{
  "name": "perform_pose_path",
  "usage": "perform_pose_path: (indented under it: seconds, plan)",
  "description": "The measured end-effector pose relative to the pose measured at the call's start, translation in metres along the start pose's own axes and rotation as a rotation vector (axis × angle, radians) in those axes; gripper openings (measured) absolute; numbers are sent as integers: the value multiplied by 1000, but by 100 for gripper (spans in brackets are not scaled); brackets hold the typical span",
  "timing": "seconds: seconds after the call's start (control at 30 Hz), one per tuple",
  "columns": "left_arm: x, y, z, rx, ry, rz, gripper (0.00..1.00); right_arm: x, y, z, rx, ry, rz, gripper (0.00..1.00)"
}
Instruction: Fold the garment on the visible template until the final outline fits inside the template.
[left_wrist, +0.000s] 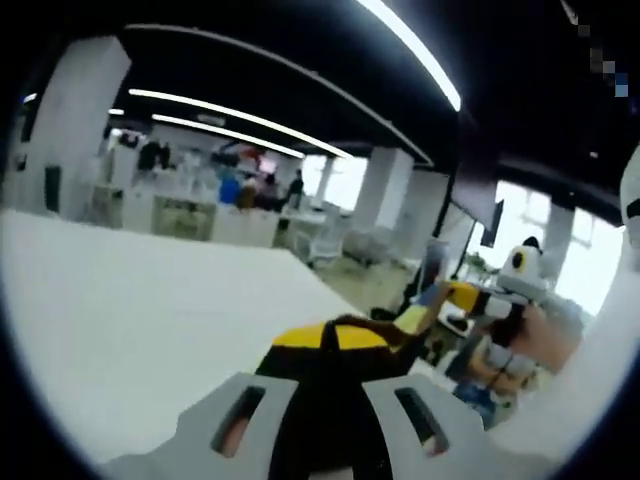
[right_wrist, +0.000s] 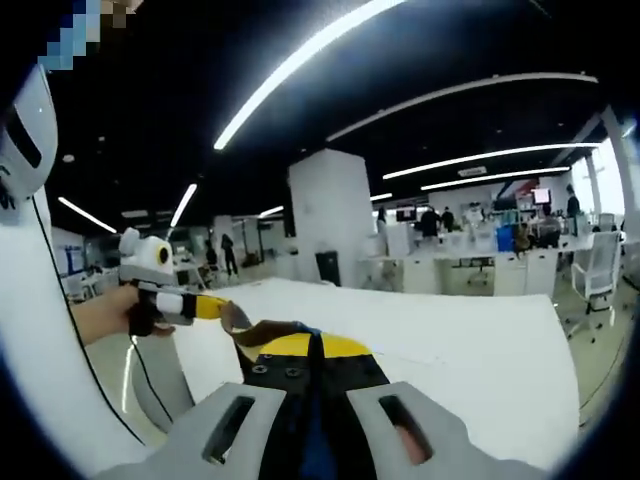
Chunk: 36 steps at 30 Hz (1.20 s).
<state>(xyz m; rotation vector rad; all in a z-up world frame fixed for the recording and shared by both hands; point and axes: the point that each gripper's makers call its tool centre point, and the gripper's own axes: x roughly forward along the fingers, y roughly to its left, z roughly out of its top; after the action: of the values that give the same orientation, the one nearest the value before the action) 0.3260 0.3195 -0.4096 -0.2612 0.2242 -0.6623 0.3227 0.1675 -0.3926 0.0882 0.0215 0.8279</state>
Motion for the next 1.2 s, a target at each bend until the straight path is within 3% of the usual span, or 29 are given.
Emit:
perform_pose_path:
  seconds: [0.17,0.3,0.43,0.93,1.2]
  plan:
    - [-6,-6,15,-43,-45,-39,0,-5,4,13,7,-33,26,1]
    - [-12,-15,22,-40,-43,-70,0,-10,8,17,-110,20,52,1]
    - [-15,-29,25,-29,-30,-118,0,-15,14,25,-151,17,83,1]
    - [-30,-63,45,4,-55,-199,0,-32,44,53,-191,-25,177,1]
    - [-43,-87,61,23,-86,-266,0,-49,61,75,-183,-94,260,1]
